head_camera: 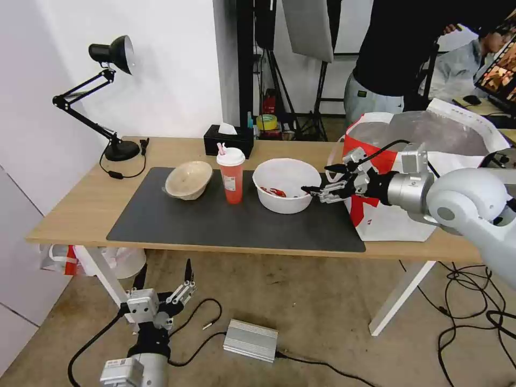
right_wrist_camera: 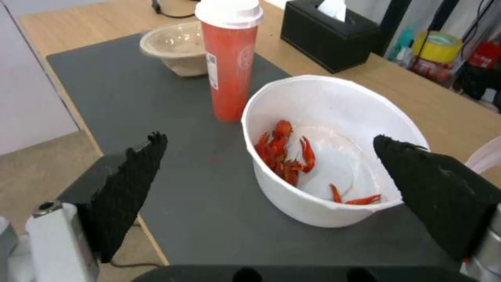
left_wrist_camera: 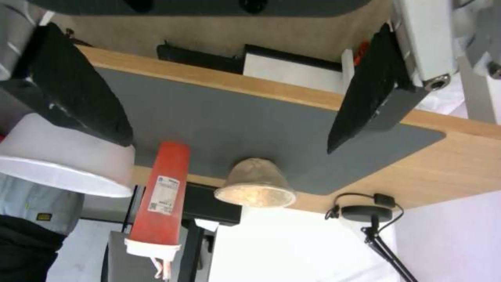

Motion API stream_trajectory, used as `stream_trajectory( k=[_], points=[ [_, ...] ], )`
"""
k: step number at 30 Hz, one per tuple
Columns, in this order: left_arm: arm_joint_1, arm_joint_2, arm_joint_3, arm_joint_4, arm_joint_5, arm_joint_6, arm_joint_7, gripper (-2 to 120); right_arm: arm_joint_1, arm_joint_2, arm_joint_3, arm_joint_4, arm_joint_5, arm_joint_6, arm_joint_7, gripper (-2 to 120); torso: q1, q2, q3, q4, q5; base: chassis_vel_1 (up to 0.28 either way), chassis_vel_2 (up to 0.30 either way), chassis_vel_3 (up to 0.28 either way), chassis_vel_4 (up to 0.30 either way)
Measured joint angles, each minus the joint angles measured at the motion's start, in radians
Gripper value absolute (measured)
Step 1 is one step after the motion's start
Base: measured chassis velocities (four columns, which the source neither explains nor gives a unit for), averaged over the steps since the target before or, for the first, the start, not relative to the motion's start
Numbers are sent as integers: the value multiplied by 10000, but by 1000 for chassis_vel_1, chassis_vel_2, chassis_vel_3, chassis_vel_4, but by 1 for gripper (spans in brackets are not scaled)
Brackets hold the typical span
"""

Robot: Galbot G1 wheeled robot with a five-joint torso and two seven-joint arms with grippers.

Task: Pick up the trash from the table and place it into the takeout bag.

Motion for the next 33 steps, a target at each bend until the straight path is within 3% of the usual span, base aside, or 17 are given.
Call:
stream_trajectory(
  k=[33],
  points=[
    [-348,-2,-61,428,-104,35,-43,100,2281,779,-2178,-1237,-595,-405,-1028,100,1,-1,0,1,-1,0,0,0,0]
  ],
)
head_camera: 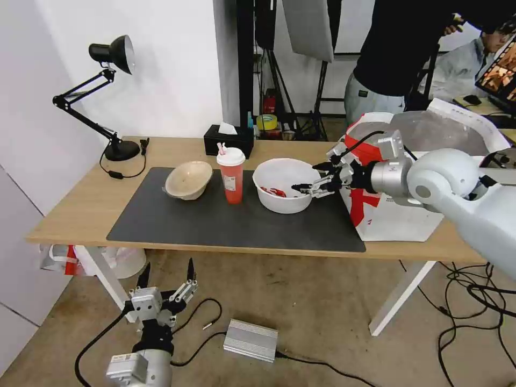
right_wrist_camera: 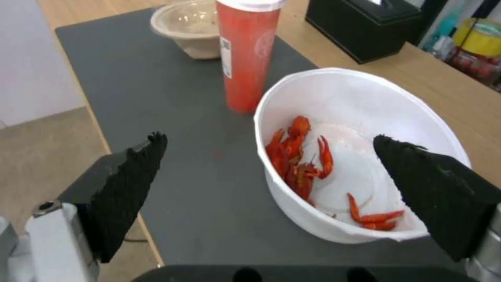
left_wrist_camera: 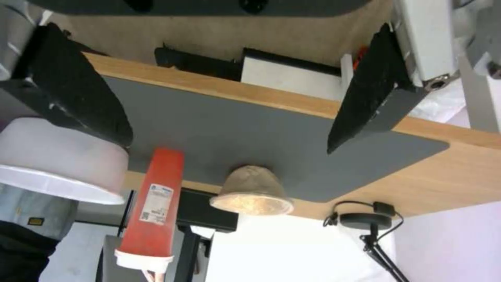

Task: Pick up the trash from the table and place it into the takeout bag.

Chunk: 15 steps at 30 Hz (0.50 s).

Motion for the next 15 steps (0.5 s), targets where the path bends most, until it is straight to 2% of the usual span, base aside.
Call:
stream_trajectory(
  k=[15],
  points=[
    [2,0,-63,64,18,-51,-31,100,806,369,-980,-282,-988,552,-983,100,0,0,-1,1,0,0,0,0,0]
  ],
)
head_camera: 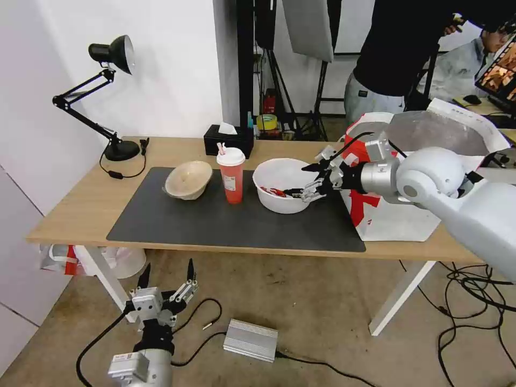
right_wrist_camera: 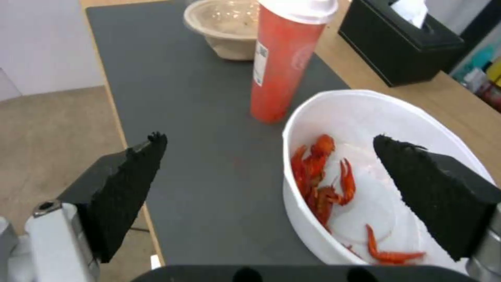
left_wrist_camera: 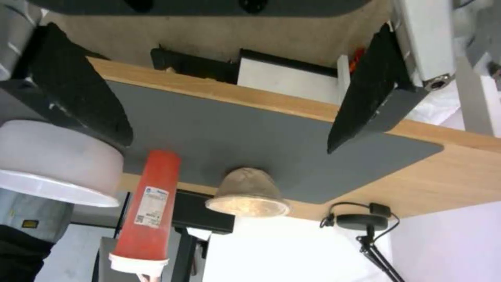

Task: Pick up the trash from the table and place it into the takeout bag.

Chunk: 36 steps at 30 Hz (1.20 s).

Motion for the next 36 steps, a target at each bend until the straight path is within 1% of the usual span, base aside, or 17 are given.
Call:
stream_trajectory(
  k=[3,14,22,30,36],
  points=[
    [1,0,3,12,13,-154,-2,100,173,178,-281,-128,-351,149,-314,100,0,0,0,0,0,0,0,0,0],
    [-26,0,-10,81,18,-200,-14,100,441,406,-633,-462,-1084,413,-926,100,0,0,0,-1,0,0,0,0,0],
    [-38,-1,-37,136,21,-200,-17,100,481,624,-809,-686,-1359,422,-1069,100,0,0,0,-1,1,0,0,0,0],
    [-19,0,-65,168,26,-200,-22,100,716,935,-1002,-1394,-1493,449,-1354,100,0,-1,1,-1,1,0,0,0,0],
    [-20,-1,-1,233,46,-200,-23,100,851,1016,-1216,-1749,-1708,450,-1471,100,1,-1,1,-1,2,0,0,0,0]
  ],
)
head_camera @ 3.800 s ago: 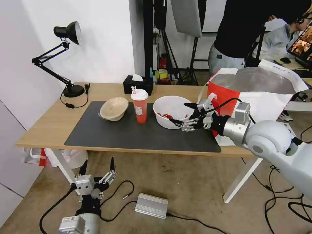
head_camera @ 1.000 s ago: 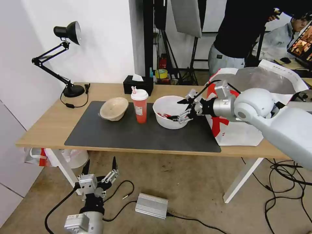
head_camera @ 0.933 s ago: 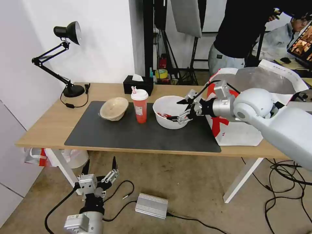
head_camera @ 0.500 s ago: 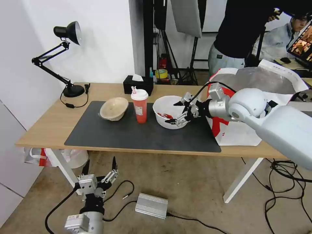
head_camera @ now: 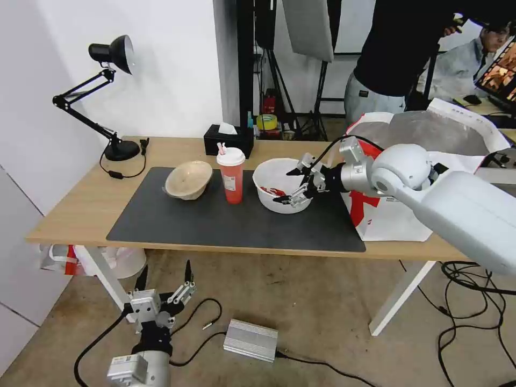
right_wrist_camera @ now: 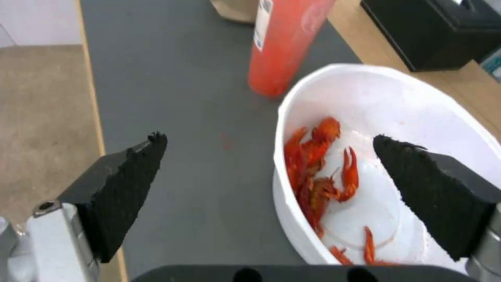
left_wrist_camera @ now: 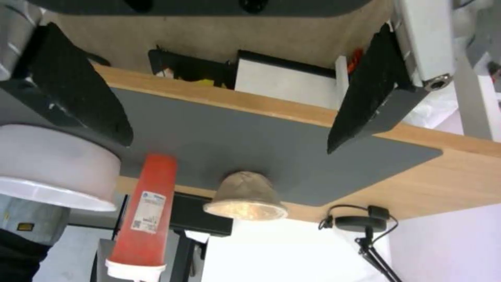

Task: Pick up the trash from the table and place it into the takeout bag.

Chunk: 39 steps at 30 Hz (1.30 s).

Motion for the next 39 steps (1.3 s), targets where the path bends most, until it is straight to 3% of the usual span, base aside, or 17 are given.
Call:
stream_trajectory(
  k=[39],
  points=[
    [-97,1,65,376,89,-3,-236,100,855,1314,-962,-1792,-553,-74,-193,100,0,0,0,0,-1,0,0,0,0]
  ],
)
